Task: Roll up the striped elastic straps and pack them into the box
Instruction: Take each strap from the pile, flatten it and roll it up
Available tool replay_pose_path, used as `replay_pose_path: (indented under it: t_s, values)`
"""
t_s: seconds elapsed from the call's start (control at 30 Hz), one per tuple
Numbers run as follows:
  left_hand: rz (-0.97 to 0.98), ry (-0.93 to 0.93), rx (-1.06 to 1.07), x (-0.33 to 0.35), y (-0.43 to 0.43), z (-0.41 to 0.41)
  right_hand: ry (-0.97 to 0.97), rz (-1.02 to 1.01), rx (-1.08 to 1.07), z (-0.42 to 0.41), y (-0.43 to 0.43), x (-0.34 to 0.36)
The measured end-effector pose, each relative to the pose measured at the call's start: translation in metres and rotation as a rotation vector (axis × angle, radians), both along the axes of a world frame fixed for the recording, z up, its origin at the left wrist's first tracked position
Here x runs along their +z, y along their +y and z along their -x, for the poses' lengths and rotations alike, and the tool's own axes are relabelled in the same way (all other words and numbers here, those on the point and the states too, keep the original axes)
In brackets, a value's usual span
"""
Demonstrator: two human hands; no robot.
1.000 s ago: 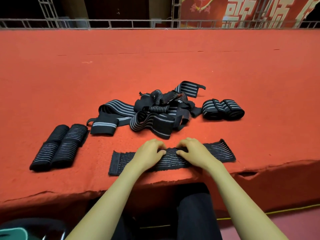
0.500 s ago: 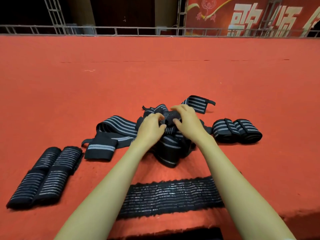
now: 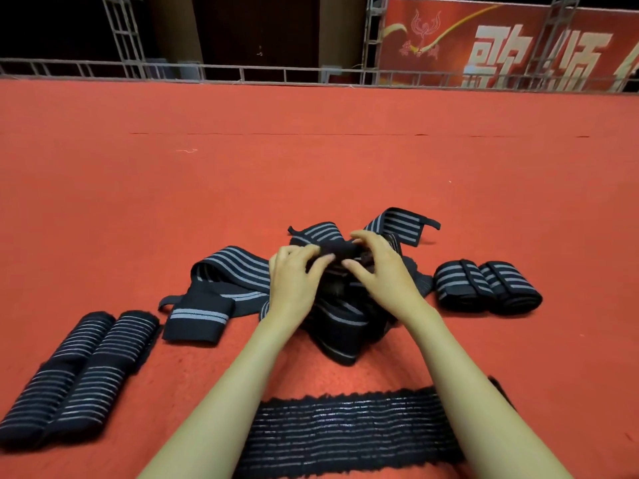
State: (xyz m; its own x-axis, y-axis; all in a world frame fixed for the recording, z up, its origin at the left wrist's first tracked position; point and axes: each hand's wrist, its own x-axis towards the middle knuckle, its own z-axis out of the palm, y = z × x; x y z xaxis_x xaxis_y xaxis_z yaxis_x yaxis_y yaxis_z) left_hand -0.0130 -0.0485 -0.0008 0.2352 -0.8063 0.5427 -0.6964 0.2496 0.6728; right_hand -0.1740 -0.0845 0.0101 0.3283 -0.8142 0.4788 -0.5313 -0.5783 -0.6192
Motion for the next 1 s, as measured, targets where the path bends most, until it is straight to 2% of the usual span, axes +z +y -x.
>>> replay_pose_path:
  t_s: [0.1, 0.23, 0.33, 0.4, 0.5, 0.67, 0.8, 0.93, 1.0]
  values:
    - [-0.050, 0.396, -0.088, 0.005, 0.014, -0.005, 0.125, -0.047, -0.107, 0.007, -0.004, -0.015]
    - [-0.012, 0.801, -0.084, 0.015, 0.026, -0.017, 0.307, -0.042, -0.181, 0.008, -0.002, -0.025]
    - [0.053, 0.988, -0.100, 0.028, 0.033, -0.028, 0.214, 0.028, -0.165, 0.002, 0.006, -0.019]
    - [0.082, 1.028, -0.144, 0.041, 0.041, -0.032, 0.110, 0.057, -0.104, -0.009, 0.015, -0.006]
    - [0.059, 1.068, -0.241, 0.062, 0.054, -0.032, 0.082, 0.081, -0.033, -0.027, 0.034, 0.019]
    - [0.019, 1.037, -0.344, 0.082, 0.077, -0.029, -0.074, -0.174, 0.185, -0.051, 0.066, 0.050]
    - [0.059, 1.101, -0.367, 0.097, 0.093, -0.033, -0.111, -0.143, 0.107, -0.062, 0.077, 0.056]
    - [0.093, 1.020, -0.370, 0.107, 0.106, -0.034, -0.445, -0.293, 0.122, -0.065, 0.087, 0.064]
    - [0.071, 1.018, -0.316, 0.107, 0.109, -0.034, -0.385, -0.272, 0.155, -0.061, 0.091, 0.071]
